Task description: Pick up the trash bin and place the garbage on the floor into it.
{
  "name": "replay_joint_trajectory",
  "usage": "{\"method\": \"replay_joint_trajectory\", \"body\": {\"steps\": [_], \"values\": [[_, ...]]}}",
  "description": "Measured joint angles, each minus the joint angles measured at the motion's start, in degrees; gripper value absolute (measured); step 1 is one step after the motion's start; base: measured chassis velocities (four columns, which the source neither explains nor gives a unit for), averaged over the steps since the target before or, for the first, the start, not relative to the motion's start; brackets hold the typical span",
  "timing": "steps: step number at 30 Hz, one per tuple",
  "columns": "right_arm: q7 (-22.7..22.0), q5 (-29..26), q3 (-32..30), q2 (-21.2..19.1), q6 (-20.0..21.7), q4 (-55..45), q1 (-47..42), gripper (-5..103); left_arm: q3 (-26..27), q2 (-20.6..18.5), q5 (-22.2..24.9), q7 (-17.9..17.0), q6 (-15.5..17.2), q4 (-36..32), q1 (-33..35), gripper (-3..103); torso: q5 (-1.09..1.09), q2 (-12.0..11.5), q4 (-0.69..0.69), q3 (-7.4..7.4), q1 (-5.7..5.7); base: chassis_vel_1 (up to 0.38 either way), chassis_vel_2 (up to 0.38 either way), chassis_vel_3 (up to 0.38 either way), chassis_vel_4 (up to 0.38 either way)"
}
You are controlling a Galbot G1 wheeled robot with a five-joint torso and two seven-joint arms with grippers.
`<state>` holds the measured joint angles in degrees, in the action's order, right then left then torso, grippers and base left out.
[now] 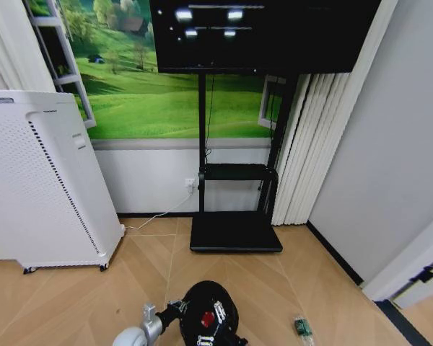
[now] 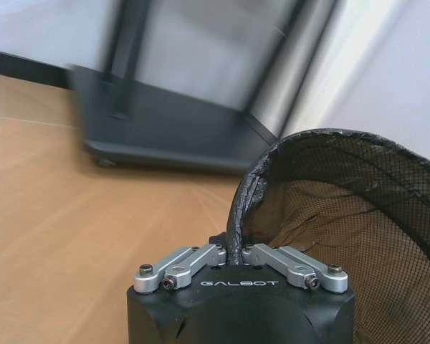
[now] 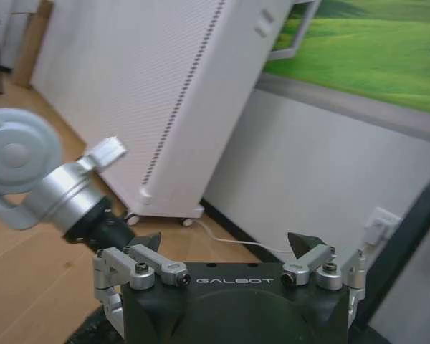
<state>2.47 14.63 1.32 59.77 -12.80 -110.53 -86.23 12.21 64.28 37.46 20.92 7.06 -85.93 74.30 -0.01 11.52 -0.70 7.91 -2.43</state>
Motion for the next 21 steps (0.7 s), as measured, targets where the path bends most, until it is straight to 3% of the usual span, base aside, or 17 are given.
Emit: {"method": "replay_joint_trajectory", "body": {"steps": [5, 6, 11, 14, 15, 17, 21], "values": [[-3.74, -6.04, -3.61, -1.26, 0.40, -1.10, 0.29, 100, 4.85, 0.32, 3.55, -3.37, -0.06, 0.07, 0.11, 3, 0.02, 0.00, 0.00, 0.00, 0.00, 0.000, 0.000, 0.000, 0.000], [-5.99, -10.25, -6.25, -0.94, 1.69, 0.03, 1.26, 100, 7.37, 0.19, 4.20, -3.89, -0.31, -0.24, 0.23, 3, 0.00, 0.00, 0.01, 0.00, 0.00, 0.000, 0.000, 0.000, 0.000], [-9.75, -15.80, -13.30, 5.10, 4.49, 7.85, 4.55, 100, 12.15, 0.05, 6.62, -3.69, -1.14, -1.95, 1.16, 3, 0.03, 0.00, 0.00, 0.00, 0.00, 0.000, 0.000, 0.000, 0.000], [-12.43, -19.39, -16.98, 7.39, 8.91, 17.77, 8.31, 100, 14.18, -0.45, 7.11, -2.40, -1.90, -2.72, 2.55, 3, 0.03, 0.00, 0.02, 0.00, 0.00, 0.000, 0.000, 0.000, 0.000], [-12.43, -19.39, -16.98, 7.39, 8.91, 17.77, 8.31, 100, 14.18, -0.45, 7.11, -2.40, -1.90, -2.72, 2.55, 3, 0.03, 0.00, 0.02, 0.00, 0.00, 0.000, 0.000, 0.000, 0.000], [-14.57, -24.11, -18.55, 7.30, 14.69, 19.71, 8.91, 100, 14.72, -0.37, 7.17, -1.58, -2.31, -3.26, 3.22, 3, 0.03, -0.01, 0.02, 0.01, 0.00, 0.000, 0.000, 0.000, 0.000], [-15.82, -26.53, -21.12, 6.62, 18.70, 19.22, 7.64, 100, 14.85, 0.10, 7.23, -1.00, -2.59, -3.34, 3.46, 3, 0.00, -0.01, 0.01, 0.00, 0.00, 0.000, 0.000, 0.000, 0.000]]}}
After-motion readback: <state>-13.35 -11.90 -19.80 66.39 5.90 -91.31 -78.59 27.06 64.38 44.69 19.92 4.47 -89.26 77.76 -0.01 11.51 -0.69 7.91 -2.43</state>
